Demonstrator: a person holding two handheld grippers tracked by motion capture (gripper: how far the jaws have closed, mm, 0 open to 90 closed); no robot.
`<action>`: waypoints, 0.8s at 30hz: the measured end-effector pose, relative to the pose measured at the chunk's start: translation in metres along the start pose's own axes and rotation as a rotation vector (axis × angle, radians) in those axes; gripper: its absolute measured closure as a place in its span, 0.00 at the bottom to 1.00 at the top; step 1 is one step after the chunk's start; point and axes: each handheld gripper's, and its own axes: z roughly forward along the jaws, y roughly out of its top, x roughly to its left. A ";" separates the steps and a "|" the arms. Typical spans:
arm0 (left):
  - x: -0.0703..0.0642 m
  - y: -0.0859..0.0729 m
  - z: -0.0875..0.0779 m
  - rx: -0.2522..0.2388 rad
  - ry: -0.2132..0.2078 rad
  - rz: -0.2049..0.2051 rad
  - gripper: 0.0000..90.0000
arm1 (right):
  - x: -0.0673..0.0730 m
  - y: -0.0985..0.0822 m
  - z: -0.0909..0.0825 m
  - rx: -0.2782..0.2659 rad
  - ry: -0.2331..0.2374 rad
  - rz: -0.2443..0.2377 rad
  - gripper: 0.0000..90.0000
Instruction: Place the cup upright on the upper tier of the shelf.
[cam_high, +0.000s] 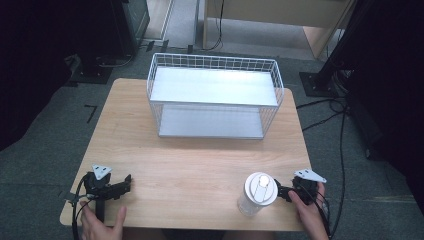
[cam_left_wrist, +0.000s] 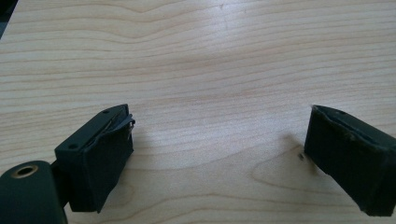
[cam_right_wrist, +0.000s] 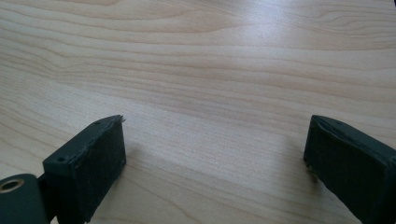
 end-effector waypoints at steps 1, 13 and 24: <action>0.000 0.000 0.000 0.000 0.000 0.000 0.09 | 0.000 0.000 0.000 0.000 -0.002 0.002 0.06; 0.000 0.000 0.000 0.000 0.004 -0.003 0.09 | -0.002 -0.008 -0.010 0.003 0.061 -0.043 0.06; 0.000 0.000 0.000 0.000 0.004 -0.002 0.09 | 0.012 -0.020 -0.037 0.028 0.083 -0.081 0.06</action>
